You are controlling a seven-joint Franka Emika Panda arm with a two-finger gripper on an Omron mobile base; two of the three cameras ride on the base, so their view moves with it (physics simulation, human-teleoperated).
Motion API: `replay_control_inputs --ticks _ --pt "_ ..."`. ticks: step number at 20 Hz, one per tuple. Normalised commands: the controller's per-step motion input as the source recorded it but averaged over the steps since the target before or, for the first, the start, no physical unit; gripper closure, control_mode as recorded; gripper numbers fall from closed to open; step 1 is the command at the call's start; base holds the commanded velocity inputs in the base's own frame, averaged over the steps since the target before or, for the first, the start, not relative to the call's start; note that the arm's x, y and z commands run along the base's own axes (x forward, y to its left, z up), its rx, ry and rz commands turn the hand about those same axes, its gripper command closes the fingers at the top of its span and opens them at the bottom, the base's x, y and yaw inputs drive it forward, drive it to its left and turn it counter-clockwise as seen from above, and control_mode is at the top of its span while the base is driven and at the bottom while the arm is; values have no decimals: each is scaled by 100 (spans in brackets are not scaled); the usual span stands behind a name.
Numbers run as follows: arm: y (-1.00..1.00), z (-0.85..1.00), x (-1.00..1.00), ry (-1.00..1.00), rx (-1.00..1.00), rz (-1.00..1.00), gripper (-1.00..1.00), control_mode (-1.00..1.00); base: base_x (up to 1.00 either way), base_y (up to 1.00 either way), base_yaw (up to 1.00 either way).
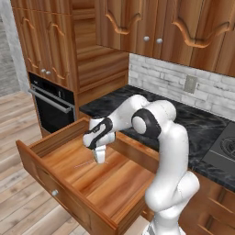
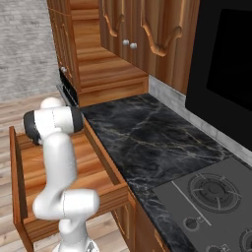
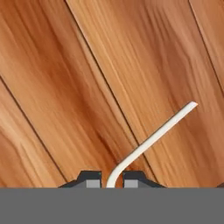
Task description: Take a straw from the drawer in front and place it inside the glass cup on the dining counter.
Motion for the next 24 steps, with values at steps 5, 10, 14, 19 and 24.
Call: replay_control_inputs --ticks 5,10,14,19,24 --pt "-1 87 -76 12 -5 2 100 -100 0 0 0" --pt "-1 100 -65 8 -7 2 100 -100 0 0 0" --pt "-14 100 -60 1 -4 7 100 -100 0 0 0" --pt "-28 90 -42 0 0 17 100 -100 0 0 0" --pt "-48 45 -34 -2 0 26 100 -100 0 0 0"
